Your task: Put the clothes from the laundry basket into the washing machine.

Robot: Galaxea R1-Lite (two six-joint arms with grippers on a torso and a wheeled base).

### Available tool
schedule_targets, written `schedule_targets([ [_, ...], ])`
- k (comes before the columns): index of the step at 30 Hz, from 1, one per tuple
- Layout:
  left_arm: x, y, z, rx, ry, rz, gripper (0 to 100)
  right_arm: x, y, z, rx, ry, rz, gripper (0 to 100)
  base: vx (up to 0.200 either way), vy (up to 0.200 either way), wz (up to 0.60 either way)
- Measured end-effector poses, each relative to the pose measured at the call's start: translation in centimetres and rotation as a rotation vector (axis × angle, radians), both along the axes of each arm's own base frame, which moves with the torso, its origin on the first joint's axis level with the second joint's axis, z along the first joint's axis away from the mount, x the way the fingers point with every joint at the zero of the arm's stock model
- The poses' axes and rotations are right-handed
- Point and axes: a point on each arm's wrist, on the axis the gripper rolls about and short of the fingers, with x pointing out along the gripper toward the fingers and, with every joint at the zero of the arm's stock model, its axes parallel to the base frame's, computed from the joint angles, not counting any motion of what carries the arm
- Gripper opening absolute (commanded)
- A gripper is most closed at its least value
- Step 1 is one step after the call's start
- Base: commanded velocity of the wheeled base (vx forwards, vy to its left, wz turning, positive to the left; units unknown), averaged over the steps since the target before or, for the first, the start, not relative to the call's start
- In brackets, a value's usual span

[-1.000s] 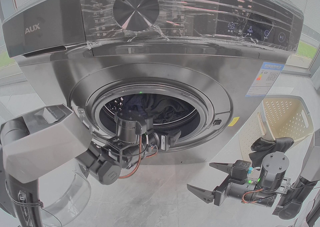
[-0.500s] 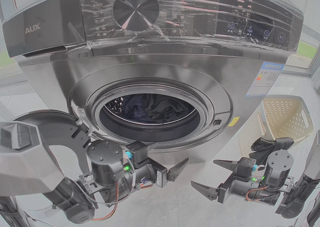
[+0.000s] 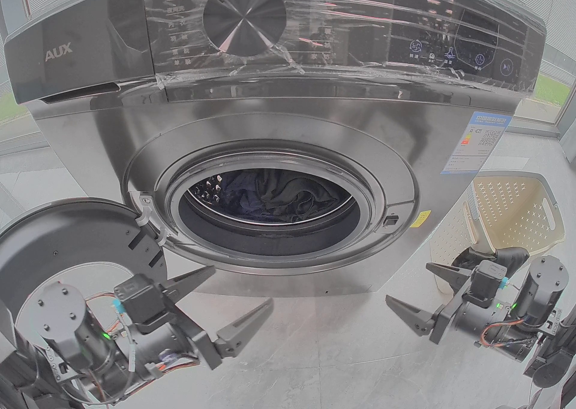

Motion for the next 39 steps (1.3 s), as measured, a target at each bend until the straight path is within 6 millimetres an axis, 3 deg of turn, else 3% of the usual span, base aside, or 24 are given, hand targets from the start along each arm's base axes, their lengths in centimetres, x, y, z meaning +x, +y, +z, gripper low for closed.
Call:
schedule_targets([
  [11,-1.6,4.5,1.4,0.017,-0.032,0.098,100,-0.2,-3.4,2.0,0.042,-0.078,-0.17,100,-0.2,0.0,0.0],
  [18,-3.6,7.3,2.3,0.053,-0.04,0.149,100,-1.4,-5.1,2.3,-0.003,-0.03,-0.23,100,-0.2,0.0,0.0],
  [25,-6.6,9.9,2.3,0.091,-0.049,0.188,100,-4.4,-7.1,2.8,-0.067,0.003,-0.314,100,-0.2,0.0,0.0],
  [33,-9.8,12.1,1.5,0.109,-0.065,0.234,100,-8.6,-9.5,3.2,-0.065,-0.033,-0.398,100,0.0,0.0,0.0],
  [39,-12.5,13.7,0.0,0.115,-0.067,0.3,100,-12.0,-11.2,2.1,-0.073,-0.03,-0.492,100,0.0,-0.067,0.0],
])
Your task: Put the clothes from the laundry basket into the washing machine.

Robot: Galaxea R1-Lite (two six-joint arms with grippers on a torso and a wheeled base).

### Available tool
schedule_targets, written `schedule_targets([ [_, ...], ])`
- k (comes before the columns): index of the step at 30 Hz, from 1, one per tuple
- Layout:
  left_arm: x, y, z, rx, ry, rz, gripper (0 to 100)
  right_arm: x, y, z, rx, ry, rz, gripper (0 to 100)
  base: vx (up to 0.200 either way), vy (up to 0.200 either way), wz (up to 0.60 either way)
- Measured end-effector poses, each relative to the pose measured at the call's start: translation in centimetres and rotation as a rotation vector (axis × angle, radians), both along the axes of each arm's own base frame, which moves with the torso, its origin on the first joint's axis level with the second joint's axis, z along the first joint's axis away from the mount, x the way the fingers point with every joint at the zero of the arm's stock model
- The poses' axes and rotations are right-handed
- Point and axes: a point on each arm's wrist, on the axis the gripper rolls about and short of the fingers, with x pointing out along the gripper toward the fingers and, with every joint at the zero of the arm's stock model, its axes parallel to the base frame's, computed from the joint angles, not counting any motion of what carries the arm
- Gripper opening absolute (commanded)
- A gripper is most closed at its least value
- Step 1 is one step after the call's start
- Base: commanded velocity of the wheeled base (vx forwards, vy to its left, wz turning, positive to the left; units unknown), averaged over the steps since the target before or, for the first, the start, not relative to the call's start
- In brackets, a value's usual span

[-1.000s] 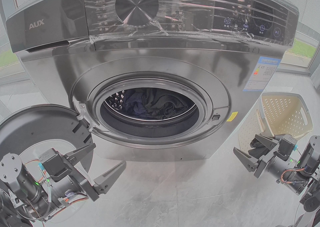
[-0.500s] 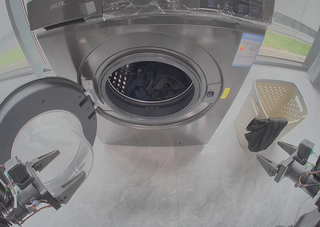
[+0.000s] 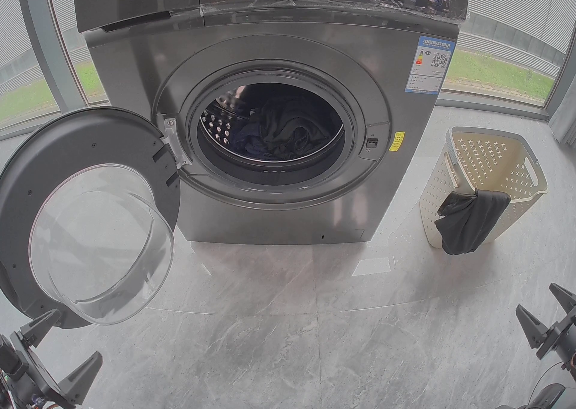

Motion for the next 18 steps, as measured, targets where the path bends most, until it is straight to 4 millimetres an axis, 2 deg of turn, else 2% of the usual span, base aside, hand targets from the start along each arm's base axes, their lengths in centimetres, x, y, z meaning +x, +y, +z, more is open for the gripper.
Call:
schedule_targets([
  [5,-2.0,0.9,-1.7,-0.002,-0.009,0.09,100,-2.5,-0.8,-1.2,-0.008,-0.015,-0.075,100,0.0,-0.2,0.0],
  [9,-2.8,1.2,-2.2,-0.02,-0.048,0.135,100,-4.0,-1.1,-2.3,-0.013,-0.041,-0.115,100,0.0,-0.2,0.0],
  [13,-3.3,1.2,-2.3,-0.026,-0.084,0.174,100,-5.0,-1.2,-3.2,-0.012,-0.055,-0.144,100,0.0,-0.2,0.0],
  [18,-3.5,1.1,-2.4,-0.004,-0.107,0.263,100,-5.5,-1.3,-3.3,-0.007,-0.103,-0.167,100,0.0,-0.2,0.0],
])
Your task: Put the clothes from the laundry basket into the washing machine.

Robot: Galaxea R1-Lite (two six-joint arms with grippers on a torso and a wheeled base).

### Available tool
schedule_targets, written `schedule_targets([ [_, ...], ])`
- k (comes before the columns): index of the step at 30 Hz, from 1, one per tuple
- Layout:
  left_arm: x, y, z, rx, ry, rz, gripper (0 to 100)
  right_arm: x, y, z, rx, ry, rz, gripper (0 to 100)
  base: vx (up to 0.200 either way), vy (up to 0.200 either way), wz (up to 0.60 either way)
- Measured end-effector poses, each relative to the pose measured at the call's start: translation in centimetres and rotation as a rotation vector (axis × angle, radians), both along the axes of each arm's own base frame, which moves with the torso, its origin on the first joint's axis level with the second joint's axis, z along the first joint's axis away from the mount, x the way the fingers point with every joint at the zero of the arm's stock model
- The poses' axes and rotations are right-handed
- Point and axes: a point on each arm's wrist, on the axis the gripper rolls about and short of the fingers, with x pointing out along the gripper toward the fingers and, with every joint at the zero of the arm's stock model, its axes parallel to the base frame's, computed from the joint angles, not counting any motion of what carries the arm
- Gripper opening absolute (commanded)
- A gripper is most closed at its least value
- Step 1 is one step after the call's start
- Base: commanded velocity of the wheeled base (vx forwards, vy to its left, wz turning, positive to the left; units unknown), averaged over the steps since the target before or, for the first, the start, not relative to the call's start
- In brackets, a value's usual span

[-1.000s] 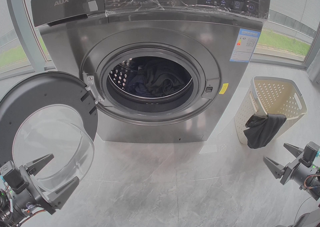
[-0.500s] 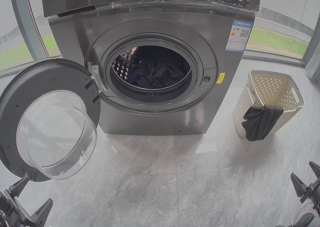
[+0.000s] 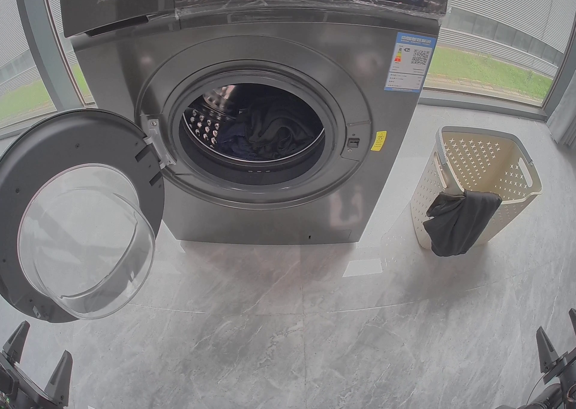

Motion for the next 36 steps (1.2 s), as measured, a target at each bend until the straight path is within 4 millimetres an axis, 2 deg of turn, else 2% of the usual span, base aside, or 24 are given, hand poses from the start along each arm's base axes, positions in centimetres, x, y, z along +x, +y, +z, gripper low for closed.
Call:
schedule_targets([
  [7,-0.4,-0.3,-1.3,0.048,0.062,0.115,100,-0.6,0.2,-0.3,-0.014,-0.051,-0.039,100,0.0,-0.2,0.0],
  [19,-0.7,-0.4,-1.7,0.039,0.07,0.137,100,-0.9,0.3,-0.9,0.028,-0.037,-0.001,100,0.0,0.0,0.0],
  [36,-0.7,-0.3,-1.7,0.042,0.067,0.142,100,-1.0,0.3,-0.9,0.029,-0.04,0.001,100,0.0,-0.2,0.0],
])
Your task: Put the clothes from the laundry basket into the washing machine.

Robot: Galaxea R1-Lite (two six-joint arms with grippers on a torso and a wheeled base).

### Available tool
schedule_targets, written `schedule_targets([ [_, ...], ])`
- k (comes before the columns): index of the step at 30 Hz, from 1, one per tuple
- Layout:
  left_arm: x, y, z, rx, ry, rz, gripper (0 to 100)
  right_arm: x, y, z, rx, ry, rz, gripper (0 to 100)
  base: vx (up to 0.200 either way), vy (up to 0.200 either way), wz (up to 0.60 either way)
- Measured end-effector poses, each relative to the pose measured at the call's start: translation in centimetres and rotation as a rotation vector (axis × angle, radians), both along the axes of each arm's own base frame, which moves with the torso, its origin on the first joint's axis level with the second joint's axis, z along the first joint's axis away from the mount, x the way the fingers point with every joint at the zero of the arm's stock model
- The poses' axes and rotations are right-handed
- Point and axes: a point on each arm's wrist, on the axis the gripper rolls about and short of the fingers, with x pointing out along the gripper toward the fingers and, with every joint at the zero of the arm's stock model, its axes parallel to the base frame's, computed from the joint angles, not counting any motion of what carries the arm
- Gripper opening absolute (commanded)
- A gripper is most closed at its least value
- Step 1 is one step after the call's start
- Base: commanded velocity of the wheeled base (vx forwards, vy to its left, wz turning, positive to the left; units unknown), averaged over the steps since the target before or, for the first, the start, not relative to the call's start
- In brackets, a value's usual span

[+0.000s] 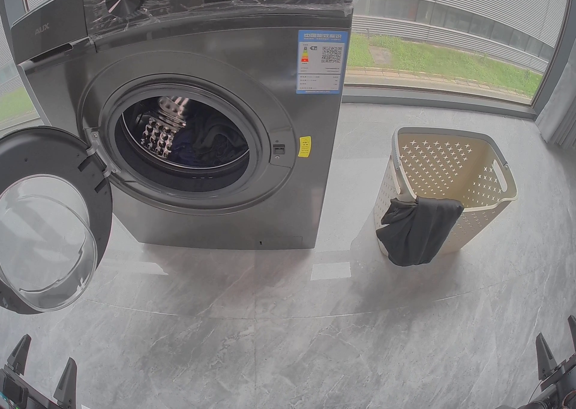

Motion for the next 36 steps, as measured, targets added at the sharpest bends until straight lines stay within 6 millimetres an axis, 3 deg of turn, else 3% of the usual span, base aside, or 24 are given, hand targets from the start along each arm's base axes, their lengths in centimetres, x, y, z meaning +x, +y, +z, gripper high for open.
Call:
schedule_targets([
  [10,0.0,0.0,0.01,0.0,0.0,0.0,100,0.0,0.0,0.01,0.0,0.0,0.0,100,0.0,-0.2,0.0],
  [16,0.01,0.0,0.0,0.003,0.002,-0.001,100,0.0,0.0,0.0,0.0,0.0,0.0,100,0.0,0.0,0.0],
  [31,0.01,0.0,0.02,0.001,0.001,0.0,100,0.01,0.0,0.0,0.0,0.001,0.0,100,0.0,-0.2,0.0],
  [36,0.01,0.0,0.02,0.001,0.001,-0.001,100,0.01,0.0,0.0,0.0,0.001,0.0,100,0.0,0.0,0.0],
])
